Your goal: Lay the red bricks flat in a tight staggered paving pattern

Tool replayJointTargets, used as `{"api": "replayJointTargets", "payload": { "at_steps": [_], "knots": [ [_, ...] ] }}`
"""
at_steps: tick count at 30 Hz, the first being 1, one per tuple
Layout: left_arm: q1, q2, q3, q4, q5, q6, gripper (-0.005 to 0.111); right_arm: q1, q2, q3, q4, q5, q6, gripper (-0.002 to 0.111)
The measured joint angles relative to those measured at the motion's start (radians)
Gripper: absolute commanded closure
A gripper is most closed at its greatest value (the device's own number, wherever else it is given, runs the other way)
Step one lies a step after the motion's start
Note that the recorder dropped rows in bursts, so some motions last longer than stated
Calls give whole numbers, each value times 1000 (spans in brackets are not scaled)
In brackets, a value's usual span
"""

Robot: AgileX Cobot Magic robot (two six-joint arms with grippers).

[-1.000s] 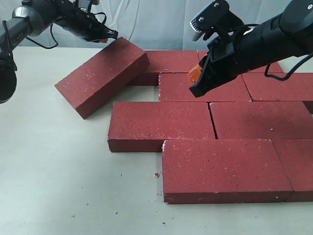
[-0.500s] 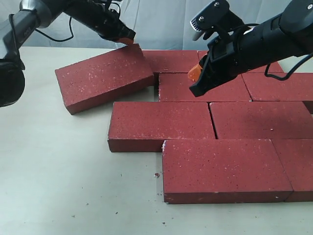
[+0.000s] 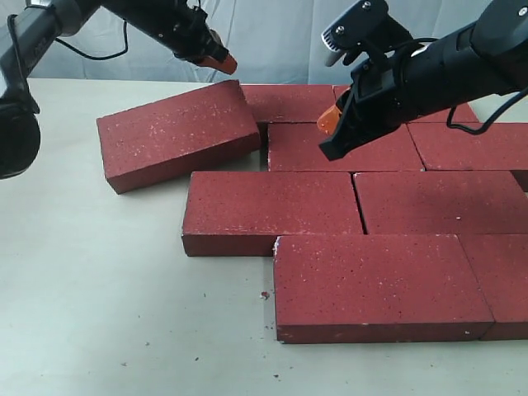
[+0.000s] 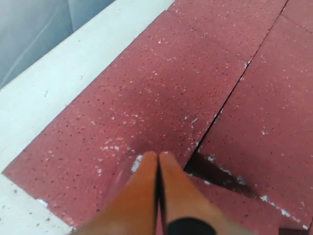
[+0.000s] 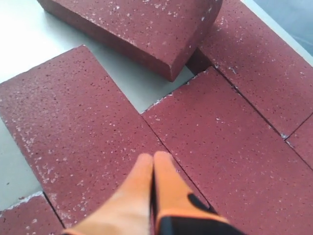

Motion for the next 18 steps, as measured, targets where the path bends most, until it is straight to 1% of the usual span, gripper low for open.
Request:
{"api": "replayJointTargets", "payload": {
  "at_steps": [3,4,9,11,12,15,18],
  "knots": [
    [0,-26,0,91,2,-21,107,0,15,0,5,-27,0,109],
    [0,-41,0,148,4,-50,107,0,27,0,10,-38,0,109],
    [2,-137,0,520,5,-312,107,0,99,1,65,-136,0,109],
    [2,-171,0,608,5,-386,107,0,121,2,85,-168,0,109],
    [4,-186,0,630,5,-413,107,0,132,2,92,-181,0,109],
    [4,-226,9,634,5,-449,107,0,141,2,101,-189,0,109],
    [4,-258,53,625,5,-456,107,0,141,2,105,-191,0,109]
  ]
}}
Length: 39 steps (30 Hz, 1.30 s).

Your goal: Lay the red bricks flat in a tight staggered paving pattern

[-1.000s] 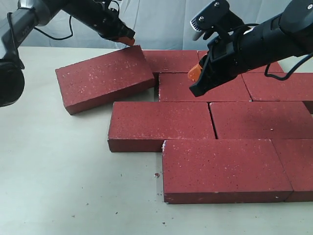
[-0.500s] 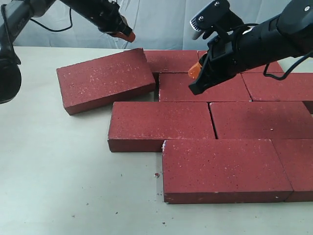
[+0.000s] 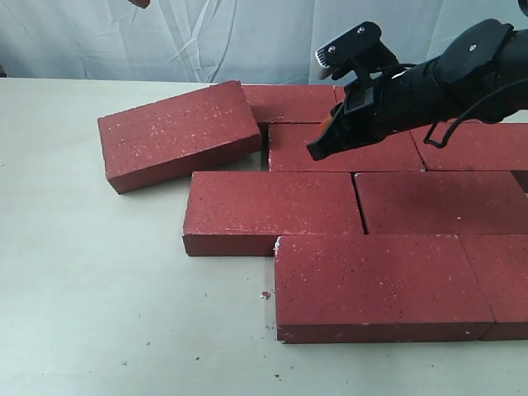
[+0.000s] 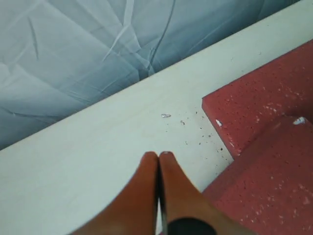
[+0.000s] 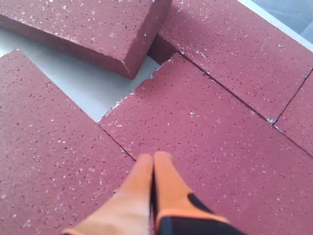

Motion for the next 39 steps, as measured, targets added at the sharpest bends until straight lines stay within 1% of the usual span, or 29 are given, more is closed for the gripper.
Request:
{"api": "replayJointTargets", "payload": {
  "at_steps": [6,13,18,20,22,27,31,35,36,38,39],
  "knots": [
    [0,-65,183,4,0,-11,107,0,0,0,4,-2,0,109],
    [2,-219,435,-7,-2,-10,107,0,0,0,4,-2,0,109],
    [8,-397,682,-119,-7,30,107,0,0,0,4,8,0,109],
    [8,-467,797,-143,-37,43,107,0,0,0,7,9,0,109],
    [8,-544,905,-151,-90,48,107,0,0,0,8,10,0,109],
    [8,-708,1115,-153,-237,51,107,0,0,0,11,11,0,109],
    [8,-801,1285,-157,-361,48,107,0,0,0,42,11,0,109],
    [8,-842,1473,-147,-551,46,107,0,0,0,72,1,-1,109],
    [8,-844,1530,-122,-627,46,107,0,0,0,80,-10,-1,109],
    [8,-846,1601,-70,-726,44,107,2,0,0,88,-37,-1,109],
    [11,-846,1651,-30,-797,44,107,2,0,0,89,-46,-1,109]
  ]
}}
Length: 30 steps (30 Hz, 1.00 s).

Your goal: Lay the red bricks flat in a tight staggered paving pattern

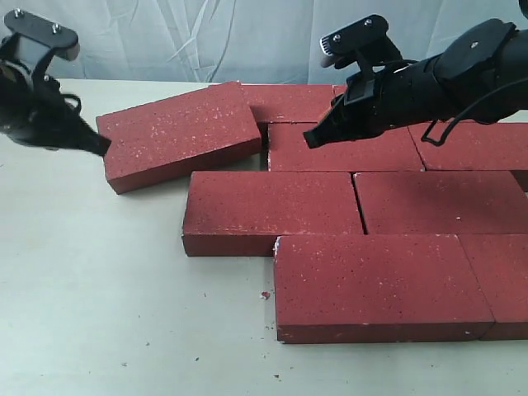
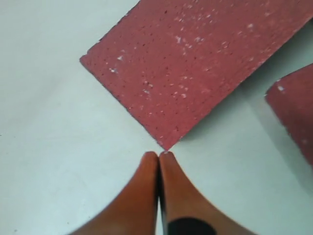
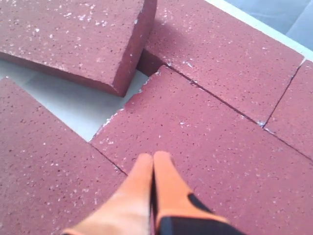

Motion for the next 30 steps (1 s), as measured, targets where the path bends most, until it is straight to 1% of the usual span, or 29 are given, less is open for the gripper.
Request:
{"api": "replayJointTargets", "payload": {
  "at_steps": [2,6,9,12,15,18,21,22,23,26,30],
  "knots": [
    [11,0,62,36,-88,0,107,0,0,0,2,-9,0,109],
    [89,0,137,40,-302,-5,107,0,1,0,17,-26,0,109],
    [160,0,148,6,-361,-13,107,0,19,-34,17,-24,0,109],
    [212,8,150,-15,-366,-17,107,0,61,-107,17,-15,0,109],
    [238,47,150,-24,-370,-20,107,0,137,-227,-13,32,44,109],
    [242,112,127,-33,-344,-20,107,0,234,-384,-146,150,189,109],
    [242,181,86,-42,-298,-20,107,1,318,-535,-347,270,387,109],
    [242,215,62,-51,-281,-20,107,1,375,-638,-486,330,511,109],
    [242,231,51,-57,-274,-20,107,1,401,-682,-537,351,554,109],
    [242,275,15,-83,-244,-20,107,1,486,-799,-618,393,619,109],
    [220,327,-38,-159,-181,38,107,1,586,-929,-636,437,638,109]
  ]
}}
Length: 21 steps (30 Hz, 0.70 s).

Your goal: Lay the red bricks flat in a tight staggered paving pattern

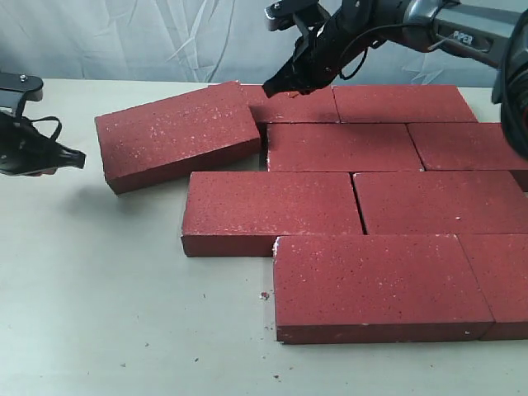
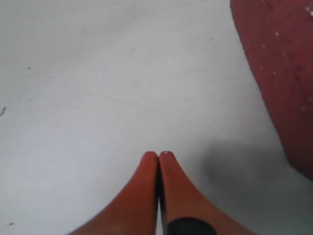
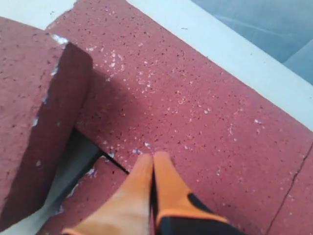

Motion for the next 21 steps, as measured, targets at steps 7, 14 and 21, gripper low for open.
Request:
{"api": "replayJointTargets", "payload": {
  "at_steps": [7,14,21],
  "knots": [
    [-76,59,-52,-294,49,303,107,5,97,-112,25,78,4,109],
    [-82,60,-56,-332,52,333,107,60,114,-112,35,73,2,109],
    [-82,60,-56,-334,49,333,107,60,136,-112,38,51,5,109]
  ]
}}
